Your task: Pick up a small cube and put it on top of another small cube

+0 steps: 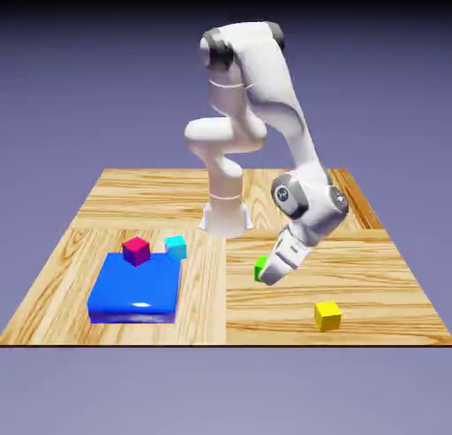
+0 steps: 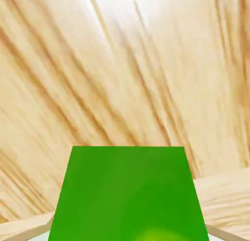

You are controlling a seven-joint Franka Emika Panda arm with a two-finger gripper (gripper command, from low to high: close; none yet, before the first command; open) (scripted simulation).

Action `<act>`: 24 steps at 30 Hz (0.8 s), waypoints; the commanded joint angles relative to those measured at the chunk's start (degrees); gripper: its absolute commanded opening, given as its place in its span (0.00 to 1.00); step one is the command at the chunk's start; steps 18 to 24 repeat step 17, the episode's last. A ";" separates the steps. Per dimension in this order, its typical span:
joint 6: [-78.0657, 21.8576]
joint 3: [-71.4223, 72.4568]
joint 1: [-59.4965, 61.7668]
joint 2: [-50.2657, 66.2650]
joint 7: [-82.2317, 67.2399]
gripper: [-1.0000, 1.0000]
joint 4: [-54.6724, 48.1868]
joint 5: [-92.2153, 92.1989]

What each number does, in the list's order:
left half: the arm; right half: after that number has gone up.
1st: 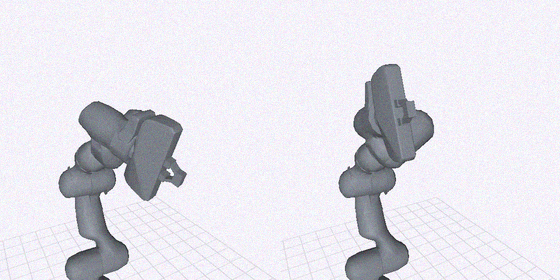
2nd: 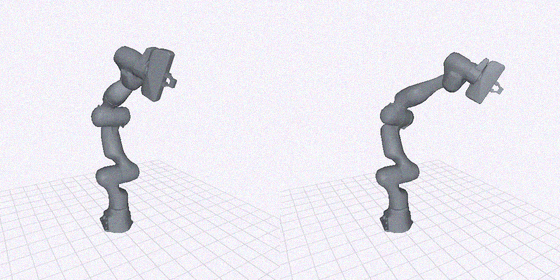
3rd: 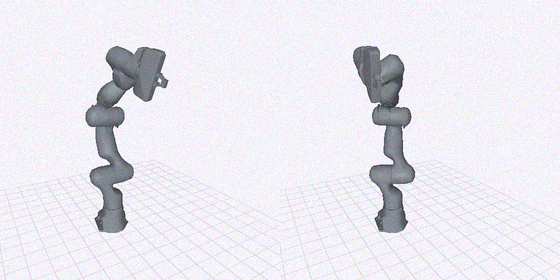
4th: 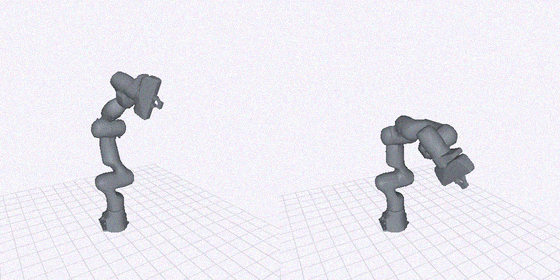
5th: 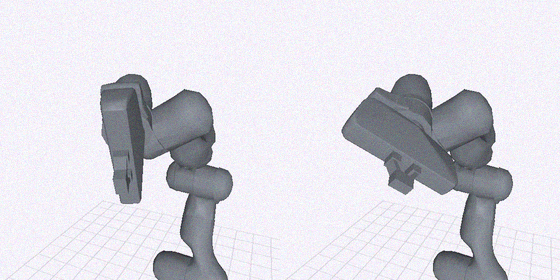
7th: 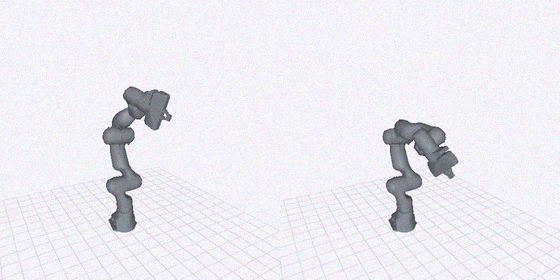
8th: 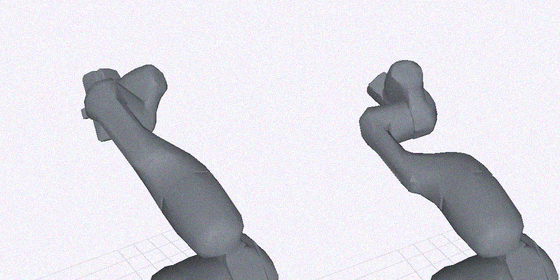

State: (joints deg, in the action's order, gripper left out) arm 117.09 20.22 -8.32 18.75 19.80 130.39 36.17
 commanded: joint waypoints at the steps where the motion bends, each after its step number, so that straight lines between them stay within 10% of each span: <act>1: -0.72 1.03 -0.70 1.17 -1.12 0.00 -2.08 1.67; 12: 0.03 4.49 -4.77 14.58 -5.65 0.00 -14.70 17.30; 13: 0.03 4.49 -4.77 14.58 -5.65 1.00 -14.70 17.31; 24: -5.78 7.94 -5.37 9.02 -9.21 1.00 -16.05 11.67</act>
